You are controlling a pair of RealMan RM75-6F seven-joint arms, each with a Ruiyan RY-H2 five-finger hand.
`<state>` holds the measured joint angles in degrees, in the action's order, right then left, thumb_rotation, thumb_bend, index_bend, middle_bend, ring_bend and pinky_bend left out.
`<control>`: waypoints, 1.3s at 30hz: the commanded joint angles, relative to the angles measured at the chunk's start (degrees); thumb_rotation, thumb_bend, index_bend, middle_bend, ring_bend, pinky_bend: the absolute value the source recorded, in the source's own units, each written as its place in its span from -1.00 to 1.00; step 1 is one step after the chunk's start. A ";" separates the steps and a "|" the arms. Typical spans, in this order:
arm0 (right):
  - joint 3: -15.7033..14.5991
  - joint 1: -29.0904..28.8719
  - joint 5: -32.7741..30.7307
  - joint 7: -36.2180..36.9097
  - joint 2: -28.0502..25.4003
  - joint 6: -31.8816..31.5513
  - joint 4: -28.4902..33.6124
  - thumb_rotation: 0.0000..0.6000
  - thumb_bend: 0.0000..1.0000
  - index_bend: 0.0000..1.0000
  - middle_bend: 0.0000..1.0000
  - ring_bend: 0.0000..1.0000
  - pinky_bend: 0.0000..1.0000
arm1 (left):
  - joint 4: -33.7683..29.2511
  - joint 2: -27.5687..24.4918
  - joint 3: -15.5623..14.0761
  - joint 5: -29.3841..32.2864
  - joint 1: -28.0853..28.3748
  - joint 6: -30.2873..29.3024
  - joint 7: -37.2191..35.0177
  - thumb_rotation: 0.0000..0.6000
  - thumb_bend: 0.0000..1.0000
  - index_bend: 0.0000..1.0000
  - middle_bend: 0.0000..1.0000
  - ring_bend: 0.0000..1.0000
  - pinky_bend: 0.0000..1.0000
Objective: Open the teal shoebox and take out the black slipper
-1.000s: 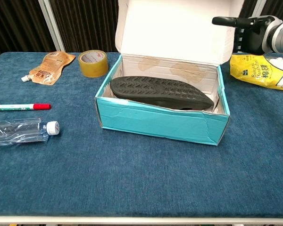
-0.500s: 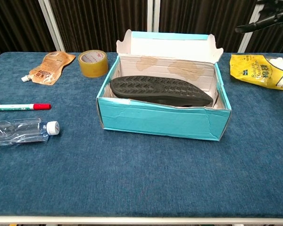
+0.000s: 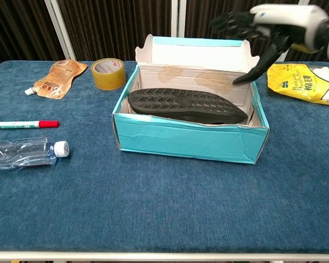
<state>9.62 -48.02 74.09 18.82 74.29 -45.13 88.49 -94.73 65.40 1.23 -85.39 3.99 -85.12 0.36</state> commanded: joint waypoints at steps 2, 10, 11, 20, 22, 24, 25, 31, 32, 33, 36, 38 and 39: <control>-0.18 -4.86 -2.08 -7.02 4.50 5.72 -2.32 1.00 -1.00 -1.00 -0.92 -1.00 -1.00 | 0.61 0.42 -0.18 0.01 -0.27 -0.14 -0.66 1.00 -0.68 -0.67 -0.66 -0.86 -0.86; 0.82 -10.32 -11.72 -17.45 12.44 10.59 -9.08 1.00 -1.00 -1.00 -0.93 -1.00 -1.00 | 2.05 1.04 -0.03 -0.02 -0.56 -0.51 -2.24 1.00 -0.68 -0.67 -0.66 -0.86 -0.86; 0.81 -10.96 -12.94 -18.56 13.15 11.10 -9.80 1.00 -1.00 -1.00 -0.93 -1.00 -1.00 | 2.18 1.08 0.00 -0.01 -0.54 -0.47 -2.33 1.00 -0.68 -0.67 -0.66 -0.86 -0.86; 0.22 -16.61 -24.26 -27.85 18.76 13.37 -16.01 1.00 -1.00 -1.00 -0.94 -1.00 -1.00 | 2.97 1.43 0.21 0.21 0.00 0.57 -2.92 1.00 -0.68 -0.67 -0.66 -0.86 -0.86; -0.26 -17.79 -26.48 -29.74 19.85 13.57 -17.40 1.00 -1.00 -1.00 -0.92 -1.00 -1.00 | 3.10 1.45 0.31 0.30 0.10 0.72 -3.11 1.00 -0.68 -0.67 -0.66 -0.86 -0.86; -0.67 -18.74 -28.41 -31.19 20.93 13.72 -18.65 1.00 -1.00 -1.00 -0.88 -1.00 -1.00 | 3.24 1.40 0.22 0.18 0.14 0.83 -3.25 1.00 -0.68 -0.67 -0.66 -0.86 -0.86; -0.72 -19.05 -29.09 -31.55 21.33 13.77 -19.09 1.00 -1.00 -1.00 -0.83 -1.00 -1.00 | 3.33 1.40 0.22 0.15 0.16 0.86 -3.28 1.00 -0.68 -0.67 -0.66 -0.86 -0.86; 1.03 -17.57 -27.29 -29.77 23.28 8.80 -20.02 1.00 -0.88 -0.61 -0.33 -0.85 -1.00 | 3.68 1.50 0.39 0.34 0.16 0.82 -3.73 1.00 -0.68 -0.67 -0.66 -0.86 -0.86; 1.86 -16.76 -26.15 -28.00 23.03 8.11 -19.56 1.00 -0.87 -0.56 -0.30 -0.81 -1.00 | 3.71 1.49 0.42 0.39 0.19 0.89 -3.78 1.00 -0.68 -0.67 -0.66 -0.86 -0.86; 2.56 -16.16 -25.36 -26.46 22.68 7.85 -19.09 1.00 -0.87 -0.52 -0.28 -0.80 -1.00 | 3.73 1.48 0.43 0.43 0.23 0.97 -3.79 1.00 -0.68 -0.67 -0.66 -0.86 -0.86; 4.59 -14.15 -22.18 -20.98 21.19 7.53 -17.28 1.00 -0.86 -0.48 -0.24 -0.76 -1.00 | 3.76 1.49 0.53 0.48 0.37 1.14 -3.86 1.00 -0.68 -0.67 -0.66 -0.86 -0.86; 5.59 -13.05 -19.71 -17.04 19.71 8.57 -16.11 1.00 -0.84 -0.46 -0.23 -0.74 -1.00 | 3.77 1.56 0.52 0.45 0.43 1.23 -3.77 1.00 -0.68 -0.67 -0.66 -0.86 -0.86; 5.95 -12.65 -18.77 -15.49 19.05 9.10 -15.66 1.00 -0.84 -0.45 -0.23 -0.74 -1.00 | 3.75 1.59 0.47 0.42 0.42 1.25 -3.73 1.00 -0.68 -0.67 -0.66 -0.86 -0.86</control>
<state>13.53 -62.79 51.67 -1.70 95.44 -36.78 70.87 -90.98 66.97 1.71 -84.96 4.42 -83.87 -3.38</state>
